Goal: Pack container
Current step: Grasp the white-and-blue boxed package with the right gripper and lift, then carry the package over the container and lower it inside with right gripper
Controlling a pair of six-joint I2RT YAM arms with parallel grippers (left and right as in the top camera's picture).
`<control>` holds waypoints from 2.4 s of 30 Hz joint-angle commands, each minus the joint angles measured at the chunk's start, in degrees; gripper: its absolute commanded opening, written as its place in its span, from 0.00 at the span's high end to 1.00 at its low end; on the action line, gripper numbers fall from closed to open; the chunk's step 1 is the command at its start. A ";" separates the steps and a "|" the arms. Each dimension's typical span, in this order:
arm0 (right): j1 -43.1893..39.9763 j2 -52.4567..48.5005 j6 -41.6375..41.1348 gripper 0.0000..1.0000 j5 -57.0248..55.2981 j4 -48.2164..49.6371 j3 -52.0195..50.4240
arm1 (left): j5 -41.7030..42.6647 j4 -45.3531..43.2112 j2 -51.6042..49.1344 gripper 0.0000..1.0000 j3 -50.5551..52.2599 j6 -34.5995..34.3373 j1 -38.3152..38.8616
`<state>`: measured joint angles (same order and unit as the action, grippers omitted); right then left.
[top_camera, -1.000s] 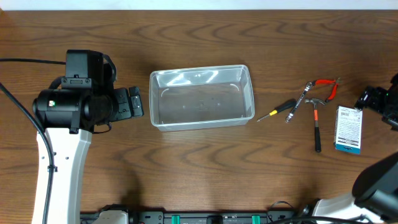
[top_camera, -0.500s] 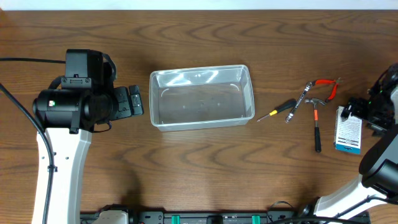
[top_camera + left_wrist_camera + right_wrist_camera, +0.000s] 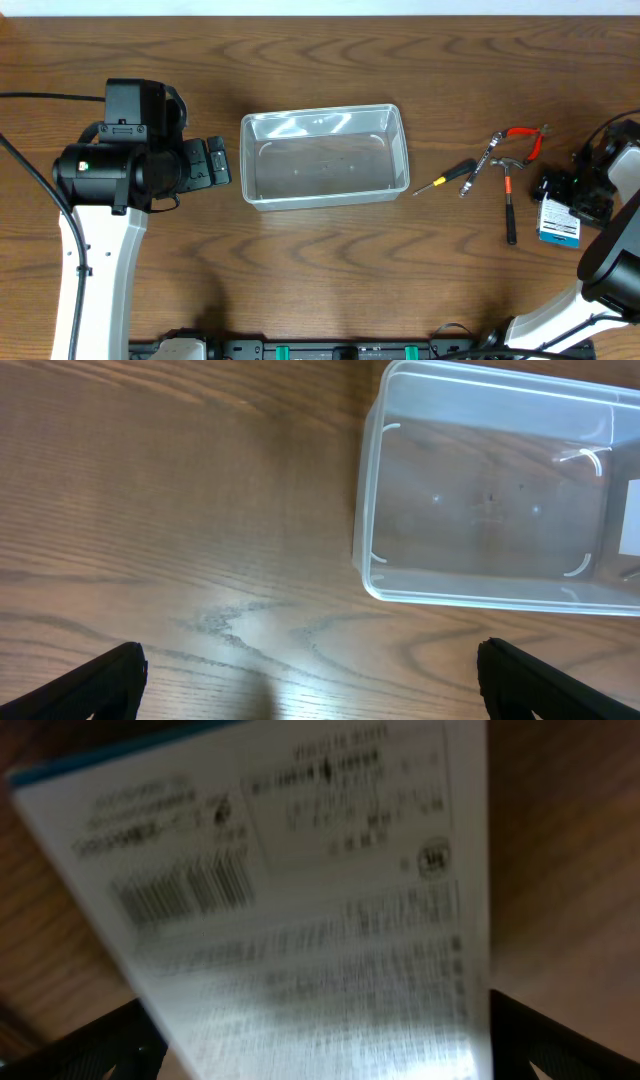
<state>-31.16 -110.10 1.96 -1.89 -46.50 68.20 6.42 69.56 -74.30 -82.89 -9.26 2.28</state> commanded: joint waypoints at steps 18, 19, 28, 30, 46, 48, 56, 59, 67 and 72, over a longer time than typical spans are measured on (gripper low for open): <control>0.44 -0.07 1.05 0.21 0.85 4.81 -4.92 | -0.63 0.04 -0.22 0.02 0.26 -0.94 -0.24; 0.44 -0.07 1.05 0.21 0.85 4.76 -4.92 | -0.66 0.04 -0.22 0.02 0.26 -0.94 -0.24; 0.44 -0.07 0.39 0.29 0.85 4.76 -4.92 | -0.63 0.04 -0.22 0.02 0.26 -0.94 -0.24; 0.44 -0.07 -0.70 0.30 0.85 4.81 -4.92 | -0.63 0.04 -0.22 0.02 0.26 -0.94 -0.24; 2.93 4.11 -6.14 0.62 1.31 -6.60 7.87 | -0.70 0.04 -0.22 0.02 0.26 -0.44 -0.24; 4.72 6.58 -5.68 0.61 1.31 -8.39 10.73 | -1.53 0.04 -0.22 0.02 0.26 -0.42 -0.24; 19.12 17.27 4.37 0.59 5.42 -11.32 21.68 | -10.71 0.00 -0.09 0.02 0.24 -0.76 -3.87; 27.21 18.97 10.34 0.62 8.50 -12.26 25.62 | -10.27 0.07 -0.07 0.02 0.24 -2.32 -7.28; 48.48 18.38 19.63 0.57 10.99 -6.67 28.89 | -9.44 0.07 0.22 0.02 0.24 -2.47 -9.77; 57.92 14.32 26.47 0.58 13.55 -1.86 28.89 | -9.44 0.09 0.26 0.02 0.24 -2.47 -9.77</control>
<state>23.03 -93.34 22.20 9.45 -49.58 96.07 -2.15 69.45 -74.30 -82.89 -10.76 -7.25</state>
